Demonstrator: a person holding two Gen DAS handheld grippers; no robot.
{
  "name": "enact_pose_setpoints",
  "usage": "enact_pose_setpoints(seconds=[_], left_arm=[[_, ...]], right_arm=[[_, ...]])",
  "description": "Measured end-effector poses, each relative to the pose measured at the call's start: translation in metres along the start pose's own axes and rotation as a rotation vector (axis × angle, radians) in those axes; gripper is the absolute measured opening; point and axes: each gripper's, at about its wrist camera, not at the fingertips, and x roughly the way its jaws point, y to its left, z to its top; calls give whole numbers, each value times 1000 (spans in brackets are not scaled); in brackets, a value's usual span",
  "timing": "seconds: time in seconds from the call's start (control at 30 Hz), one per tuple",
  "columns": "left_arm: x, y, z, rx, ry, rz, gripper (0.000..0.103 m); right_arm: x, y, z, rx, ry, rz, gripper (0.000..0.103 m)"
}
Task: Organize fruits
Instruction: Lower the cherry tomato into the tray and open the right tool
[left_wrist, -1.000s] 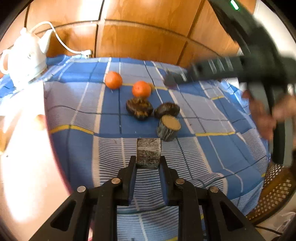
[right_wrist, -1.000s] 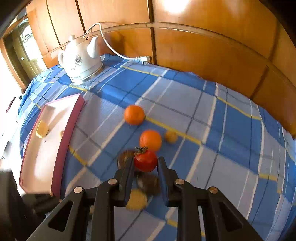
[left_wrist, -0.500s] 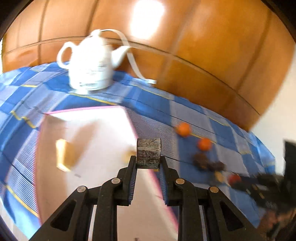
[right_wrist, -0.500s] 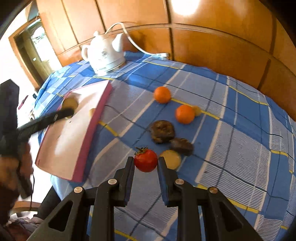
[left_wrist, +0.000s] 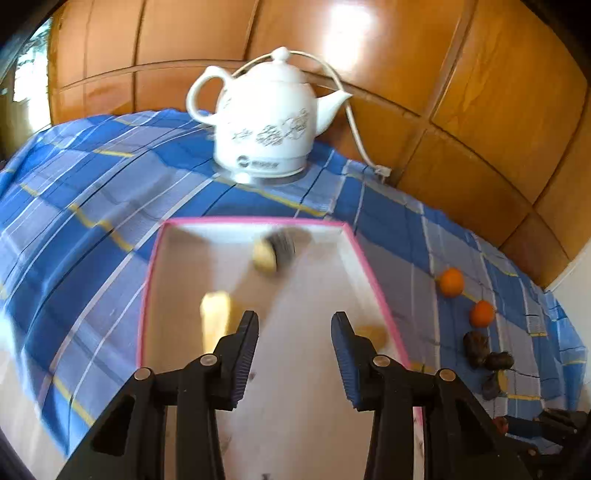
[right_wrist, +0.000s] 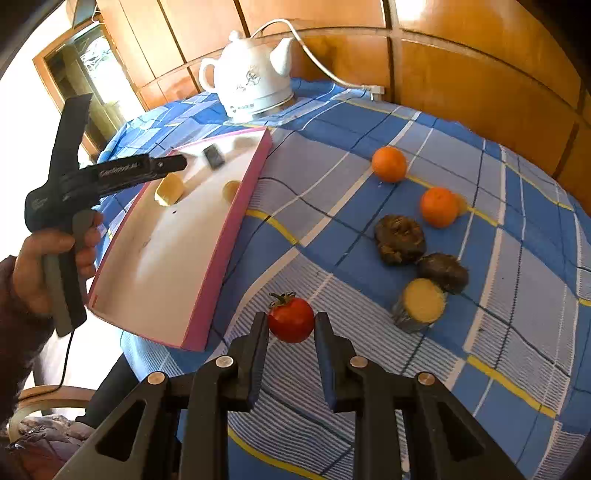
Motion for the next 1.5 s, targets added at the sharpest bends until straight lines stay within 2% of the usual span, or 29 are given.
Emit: enact_pose_setpoints(seconds=[0.33,0.5,0.77,1.17,1.5], left_arm=[[-35,10,-48,-54,2,85,42],[-53,10,-60,-53,-23,101,49],[-67,11,-67,-58,-42,91,59],[-70,18,-73,-79,-33,85,59],[-71,26,-76,-101,-28,84,59]], right_arm=[[3,20,7,-27,-18,51,25],[5,42,12,-69,-22,80,25],[14,72,25,-131,-23,116,25],[20,94,39,-154,-28,120,25],[34,98,62,-111,-51,100,26]])
